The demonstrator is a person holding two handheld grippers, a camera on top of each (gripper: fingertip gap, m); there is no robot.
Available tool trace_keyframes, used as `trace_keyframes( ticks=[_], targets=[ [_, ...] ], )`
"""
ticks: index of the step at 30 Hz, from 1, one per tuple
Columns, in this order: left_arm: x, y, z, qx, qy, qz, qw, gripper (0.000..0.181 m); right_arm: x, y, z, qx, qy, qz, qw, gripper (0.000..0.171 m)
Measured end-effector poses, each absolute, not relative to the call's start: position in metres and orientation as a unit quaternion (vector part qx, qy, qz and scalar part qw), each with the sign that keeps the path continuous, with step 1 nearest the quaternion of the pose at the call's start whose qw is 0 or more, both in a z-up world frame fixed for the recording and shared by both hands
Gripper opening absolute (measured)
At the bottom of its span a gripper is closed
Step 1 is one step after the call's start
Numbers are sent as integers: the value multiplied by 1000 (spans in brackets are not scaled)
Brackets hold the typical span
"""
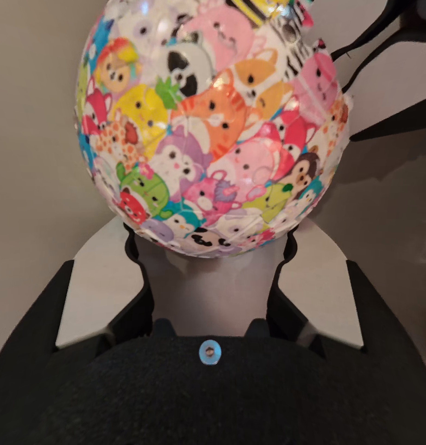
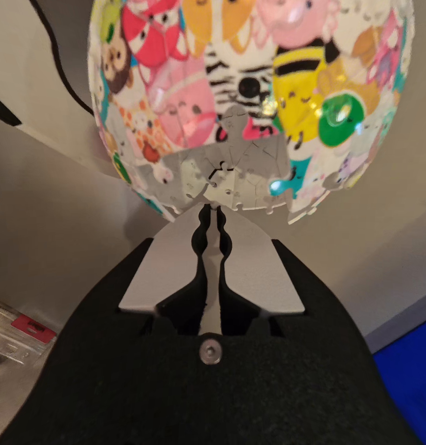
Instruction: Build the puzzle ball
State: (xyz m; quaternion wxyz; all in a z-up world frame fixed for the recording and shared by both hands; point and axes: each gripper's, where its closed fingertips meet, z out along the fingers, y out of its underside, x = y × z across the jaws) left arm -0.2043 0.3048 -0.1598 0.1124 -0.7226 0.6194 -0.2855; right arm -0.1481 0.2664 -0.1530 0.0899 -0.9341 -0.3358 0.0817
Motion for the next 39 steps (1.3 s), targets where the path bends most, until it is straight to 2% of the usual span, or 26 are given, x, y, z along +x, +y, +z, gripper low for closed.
trace_keyframes(
  ticks=[24,39],
  targets=[
    [-203,307,-156,-720,624,-271,136,117,-148,262,-158,-938,-328,91,71,5],
    [-203,307,-156,-721,622,-273,137,117,-145,265,-154,-938,-317,99,95,5]
  ],
)
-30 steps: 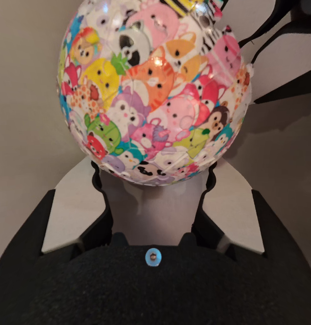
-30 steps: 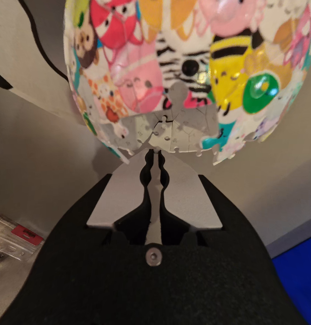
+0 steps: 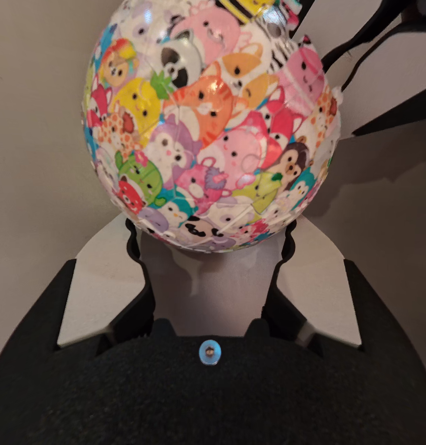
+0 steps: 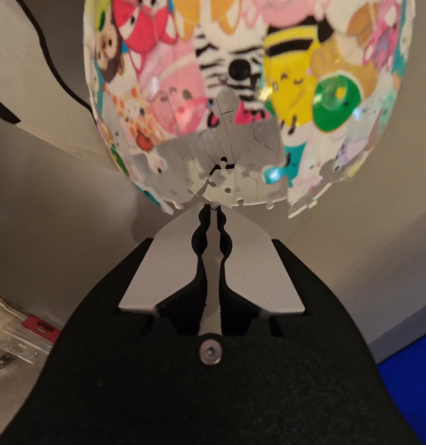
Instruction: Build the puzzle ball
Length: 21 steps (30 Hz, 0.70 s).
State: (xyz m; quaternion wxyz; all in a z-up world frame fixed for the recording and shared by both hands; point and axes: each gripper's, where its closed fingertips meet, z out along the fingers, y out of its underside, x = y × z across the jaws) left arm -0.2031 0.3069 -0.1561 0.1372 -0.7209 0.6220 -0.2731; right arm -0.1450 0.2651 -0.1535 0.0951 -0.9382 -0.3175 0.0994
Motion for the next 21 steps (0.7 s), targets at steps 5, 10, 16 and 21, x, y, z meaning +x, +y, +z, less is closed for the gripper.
trace_keyframes(
  ticks=[5,10,16,21],
  targets=[
    [-206,307,-156,-726,617,-273,137,115,-132,258,-143,-936,-309,99,140,5],
    [-210,307,-159,-732,615,-261,131,115,-119,221,-165,-908,-351,104,202,5],
    [-213,308,-161,-763,591,-235,113,117,-113,202,-194,-880,-381,53,277,5],
    [-223,306,-158,-791,567,-202,106,115,-125,199,-165,-850,-378,148,337,28]
  ],
)
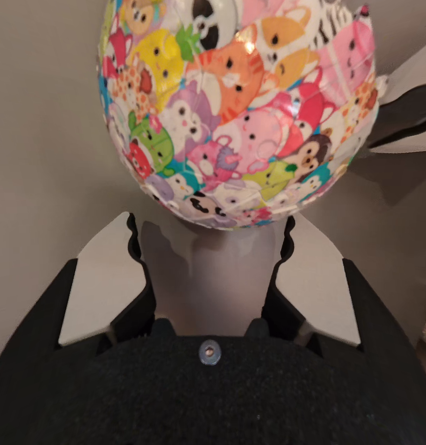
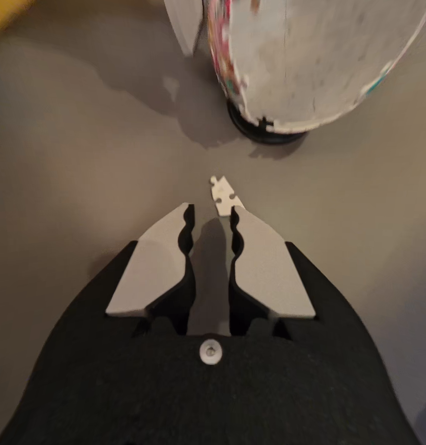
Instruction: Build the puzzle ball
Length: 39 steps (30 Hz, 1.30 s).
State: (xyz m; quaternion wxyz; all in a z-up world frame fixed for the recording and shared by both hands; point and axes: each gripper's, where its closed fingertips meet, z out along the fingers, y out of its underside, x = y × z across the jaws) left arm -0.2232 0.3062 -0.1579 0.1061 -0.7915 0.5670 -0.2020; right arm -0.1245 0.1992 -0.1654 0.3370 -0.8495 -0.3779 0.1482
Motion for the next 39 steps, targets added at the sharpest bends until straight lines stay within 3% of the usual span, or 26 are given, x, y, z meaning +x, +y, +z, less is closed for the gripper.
trace_keyframes(
  ticks=[2,4,5,6,10,11,12,17,22,26,29,39],
  targets=[
    [-228,300,-155,-801,556,-201,97,113,-125,204,-127,-800,-400,211,396,40],
    [-232,291,-154,-809,545,-204,83,112,-118,223,-87,-721,-458,221,470,72],
    [-233,286,-154,-813,539,-208,75,112,-109,234,-76,-698,-505,189,471,73],
    [-234,281,-153,-817,533,-210,69,112,-97,245,-70,-689,-553,145,446,60],
    [-232,273,-153,-830,517,-198,66,112,-64,278,-71,-632,-723,62,271,63],
    [-230,273,-153,-831,516,-199,67,111,-63,295,-74,-607,-750,44,257,53],
    [-227,273,-154,-833,513,-198,67,111,-66,309,-81,-589,-767,51,250,63],
    [-220,276,-161,-848,495,-182,53,112,-85,337,-149,-601,-765,197,118,72],
    [-209,274,-162,-849,482,-215,29,111,-104,311,-151,-606,-710,357,-25,75],
    [-207,275,-167,-854,470,-221,10,112,-110,318,-161,-622,-707,335,-36,94],
    [-204,278,-167,-857,461,-229,8,110,-118,313,-161,-624,-703,341,-36,97],
    [-205,286,-167,-864,454,-209,57,109,-132,325,-168,-648,-707,278,55,92]
  ],
)
